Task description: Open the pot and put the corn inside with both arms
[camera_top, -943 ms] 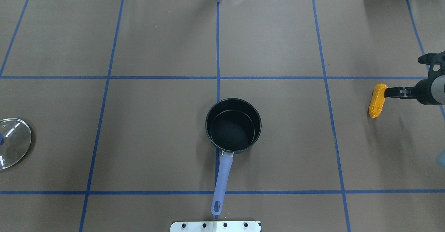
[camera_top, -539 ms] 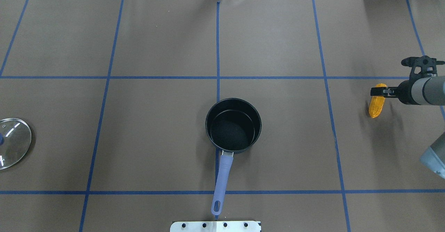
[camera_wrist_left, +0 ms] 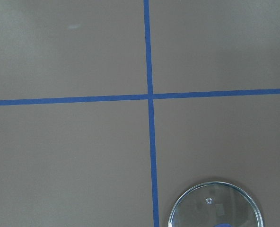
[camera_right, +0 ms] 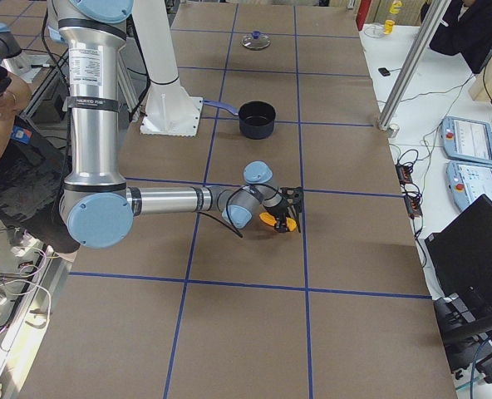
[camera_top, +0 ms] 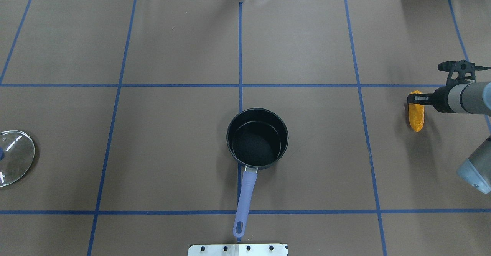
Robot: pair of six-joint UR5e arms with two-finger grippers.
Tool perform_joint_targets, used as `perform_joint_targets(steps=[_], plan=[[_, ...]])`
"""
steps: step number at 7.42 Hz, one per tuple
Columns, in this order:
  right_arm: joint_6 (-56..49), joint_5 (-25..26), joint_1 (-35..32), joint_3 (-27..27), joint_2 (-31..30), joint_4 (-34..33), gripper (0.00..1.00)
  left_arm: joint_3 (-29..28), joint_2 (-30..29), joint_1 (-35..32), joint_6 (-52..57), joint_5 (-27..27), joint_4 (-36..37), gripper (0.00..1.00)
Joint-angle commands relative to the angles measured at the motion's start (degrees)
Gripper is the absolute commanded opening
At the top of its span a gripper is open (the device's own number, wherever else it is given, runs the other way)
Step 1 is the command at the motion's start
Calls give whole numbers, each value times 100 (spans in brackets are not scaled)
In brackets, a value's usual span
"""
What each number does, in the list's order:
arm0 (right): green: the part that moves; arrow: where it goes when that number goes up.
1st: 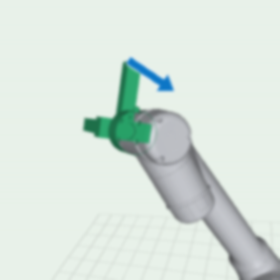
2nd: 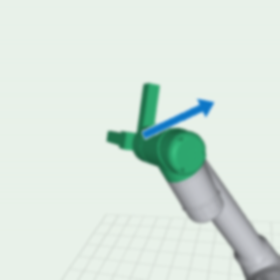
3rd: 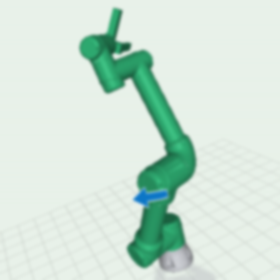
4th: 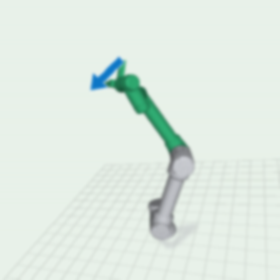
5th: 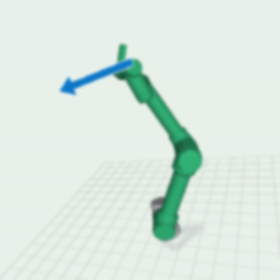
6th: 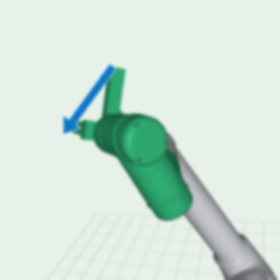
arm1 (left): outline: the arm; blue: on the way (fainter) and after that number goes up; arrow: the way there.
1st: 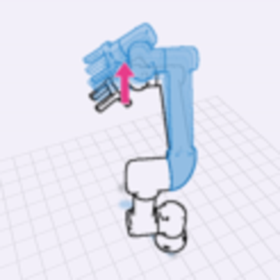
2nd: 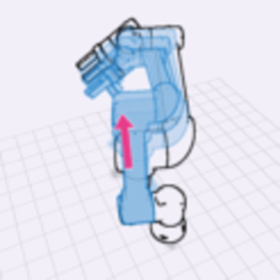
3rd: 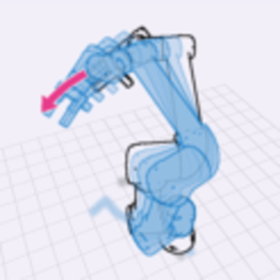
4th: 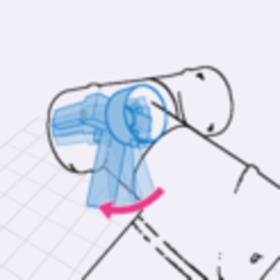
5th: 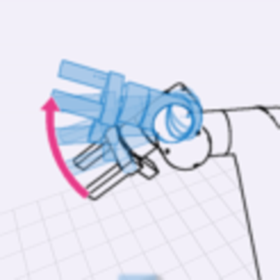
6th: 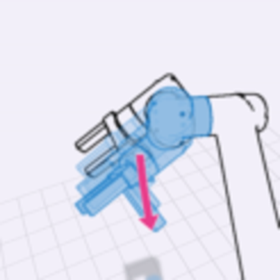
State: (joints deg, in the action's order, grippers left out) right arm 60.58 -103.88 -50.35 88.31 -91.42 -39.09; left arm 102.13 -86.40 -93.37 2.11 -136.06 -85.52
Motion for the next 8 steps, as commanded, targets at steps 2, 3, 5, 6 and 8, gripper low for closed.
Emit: perform_joint_targets(steps=[2, 3, 5, 6, 8], plan=[[6, -343, -10, 746, 516, -431, 0, 0, 1, 3, 0, -9, 0, 99], [128, -353, -1, 810, 1076, -520, 0, 0, 1, 3, 0, -9, 0, 99], [1642, -292, 549, 932, 2009, -486, 0, 0, 1, 3, -9, -17, 0, 99], [2006, -195, 909, 1029, 2318, -486, 0, -8, 1, 3, -9, -18, 0, 99], [2265, 1186, 2058, 1039, 2602, -520, 0, -26, 1, 3, -9, -18, 9, 99]])
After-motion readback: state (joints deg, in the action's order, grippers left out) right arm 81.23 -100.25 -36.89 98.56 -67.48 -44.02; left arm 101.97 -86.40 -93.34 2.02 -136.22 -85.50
